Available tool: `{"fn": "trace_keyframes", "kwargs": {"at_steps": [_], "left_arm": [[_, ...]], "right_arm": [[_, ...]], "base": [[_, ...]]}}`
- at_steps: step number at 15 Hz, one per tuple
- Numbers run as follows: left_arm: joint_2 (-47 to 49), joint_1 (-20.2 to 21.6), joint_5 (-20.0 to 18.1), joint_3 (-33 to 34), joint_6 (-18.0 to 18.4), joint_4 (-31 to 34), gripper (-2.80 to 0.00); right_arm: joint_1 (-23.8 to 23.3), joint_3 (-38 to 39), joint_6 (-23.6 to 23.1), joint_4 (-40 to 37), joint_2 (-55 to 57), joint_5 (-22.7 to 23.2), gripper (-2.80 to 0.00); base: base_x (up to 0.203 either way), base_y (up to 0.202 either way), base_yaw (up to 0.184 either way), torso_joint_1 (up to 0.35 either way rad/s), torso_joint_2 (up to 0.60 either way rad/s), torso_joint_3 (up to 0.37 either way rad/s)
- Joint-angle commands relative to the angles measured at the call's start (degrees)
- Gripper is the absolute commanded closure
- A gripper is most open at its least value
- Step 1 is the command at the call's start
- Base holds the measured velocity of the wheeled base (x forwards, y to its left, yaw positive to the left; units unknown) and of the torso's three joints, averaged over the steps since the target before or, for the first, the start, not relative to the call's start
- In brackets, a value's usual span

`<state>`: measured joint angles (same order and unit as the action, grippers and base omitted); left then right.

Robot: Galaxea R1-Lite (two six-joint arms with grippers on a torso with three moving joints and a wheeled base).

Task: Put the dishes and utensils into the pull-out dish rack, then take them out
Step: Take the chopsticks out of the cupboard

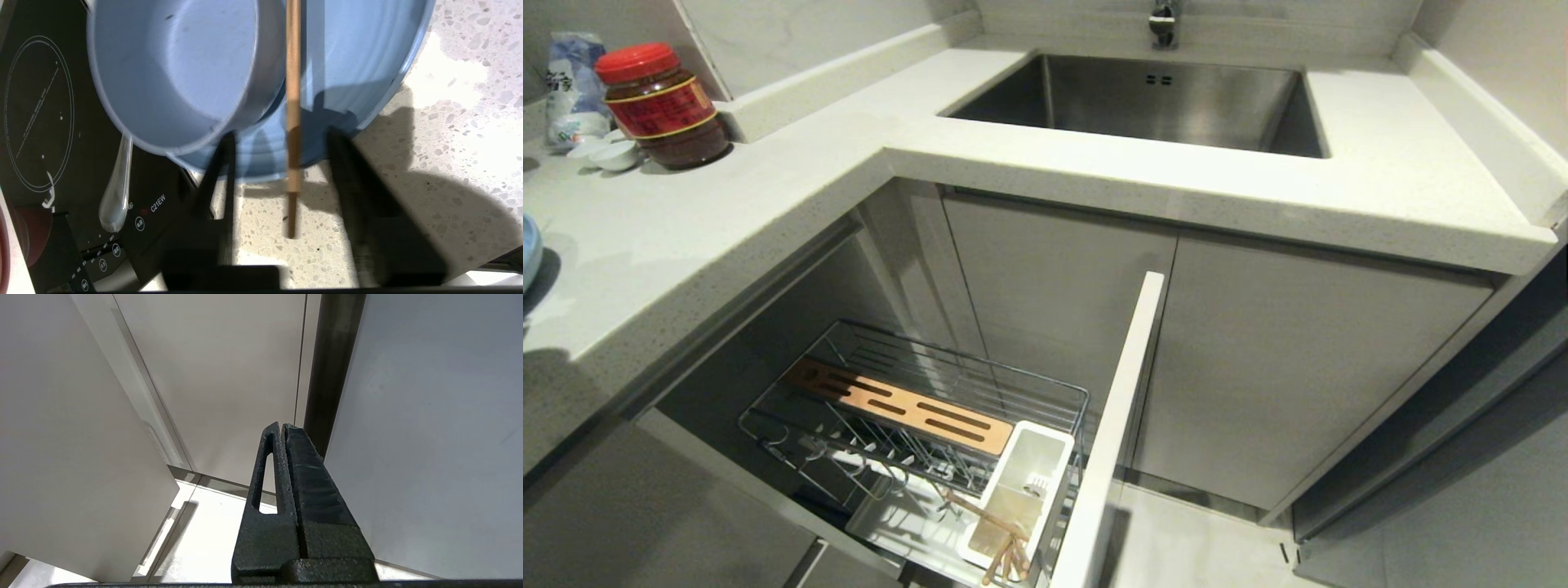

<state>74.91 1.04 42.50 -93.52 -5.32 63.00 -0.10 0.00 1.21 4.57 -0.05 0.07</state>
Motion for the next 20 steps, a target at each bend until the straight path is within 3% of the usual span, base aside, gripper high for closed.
{"fn": "trace_keyframes", "kwargs": {"at_steps": [1,9,12,13,17,20], "left_arm": [[0.0,0.0,0.2,-0.2,0.0,0.3,-2.80],[-3.1,-0.1,0.3,-2.2,-0.4,-4.6,-2.80],[-5.1,-0.7,0.2,-2.4,-0.5,-13.5,-2.80],[-5.9,-1.6,0.1,-2.1,-0.5,-17.5,0.00],[-6.7,-4.8,-0.6,-1.9,-2.4,-31.6,0.00],[-6.7,-11.7,-3.2,-2.0,-7.1,-35.4,0.00]], "right_arm": [[0.0,1.5,0.0,0.1,0.0,0.0,0.00],[0.0,1.5,0.0,0.0,0.0,0.0,0.00],[0.0,1.5,0.0,0.1,0.0,0.0,0.00],[0.0,1.5,0.0,0.0,0.0,0.0,0.00],[0.0,1.5,0.0,0.0,0.0,0.0,0.00],[0.0,1.5,0.0,0.1,0.0,0.0,0.00]], "base": [[0.000,0.000,0.000,0.000,0.00,0.000],[0.000,0.000,0.000,0.000,0.00,0.000],[0.000,0.000,0.000,0.000,0.00,0.000],[0.000,0.000,0.000,0.000,0.00,0.000],[0.000,0.000,0.000,0.000,0.00,0.000],[0.000,0.000,0.000,0.000,0.00,0.000]]}}
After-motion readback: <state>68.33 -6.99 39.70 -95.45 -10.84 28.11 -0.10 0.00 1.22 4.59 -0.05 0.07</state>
